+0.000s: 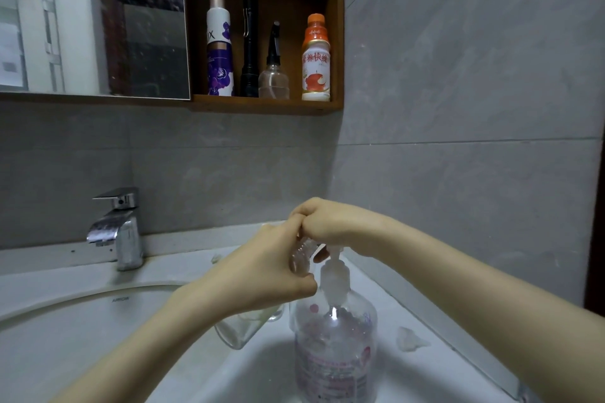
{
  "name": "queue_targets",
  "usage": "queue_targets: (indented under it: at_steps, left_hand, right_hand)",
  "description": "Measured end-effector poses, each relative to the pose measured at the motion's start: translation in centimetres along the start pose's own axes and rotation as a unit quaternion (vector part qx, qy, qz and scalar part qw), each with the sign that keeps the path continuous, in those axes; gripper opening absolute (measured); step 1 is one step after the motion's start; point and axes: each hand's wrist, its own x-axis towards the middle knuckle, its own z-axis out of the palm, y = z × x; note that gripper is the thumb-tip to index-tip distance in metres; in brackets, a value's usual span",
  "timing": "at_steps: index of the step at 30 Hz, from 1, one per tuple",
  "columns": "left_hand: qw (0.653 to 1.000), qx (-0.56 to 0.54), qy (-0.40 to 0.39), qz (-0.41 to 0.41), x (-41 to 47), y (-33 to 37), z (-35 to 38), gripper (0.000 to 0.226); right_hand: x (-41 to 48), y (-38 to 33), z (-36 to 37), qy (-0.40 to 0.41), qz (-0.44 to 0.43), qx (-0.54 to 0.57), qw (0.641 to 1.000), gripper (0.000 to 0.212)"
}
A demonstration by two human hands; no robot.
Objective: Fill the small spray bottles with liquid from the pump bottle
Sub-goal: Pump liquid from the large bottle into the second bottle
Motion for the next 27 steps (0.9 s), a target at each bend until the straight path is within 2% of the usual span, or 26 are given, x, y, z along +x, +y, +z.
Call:
queue_targets:
  at_steps: [5,10,13,19,27]
  left_hand:
    - [1.0,0.005,0.005,-0.003,0.0,0.2,0.1,0.035]
    - [1.0,-0.008,-0.011,-0.013,-0.2,0.1,0.8,0.048]
    - [1.0,0.001,-0.028,-0.012,-0.2,0.0,0.9,0.044]
    - [1.0,0.023,-0.01,-0.003,0.0,0.0,0.5,0.043]
    - [0.999,0.034,-0.011,0.005,0.0,0.1,0.0,0.041]
  right_hand:
    - [0.4,0.5,0.4,0.003,0.005,0.012,1.0,0.03]
    - [0.4,1.3,0.8,-0.01,0.002,0.034,0.999,0.03]
    - [0.2,1.4,0.9,-0.013,0.002,0.052,0.999,0.031]
    - [0.8,1.3,0.9,0.005,0.005,0.053,0.999,0.027]
    - [0.1,1.1,0.7,0.003,0.019,0.094,0.995,0.034]
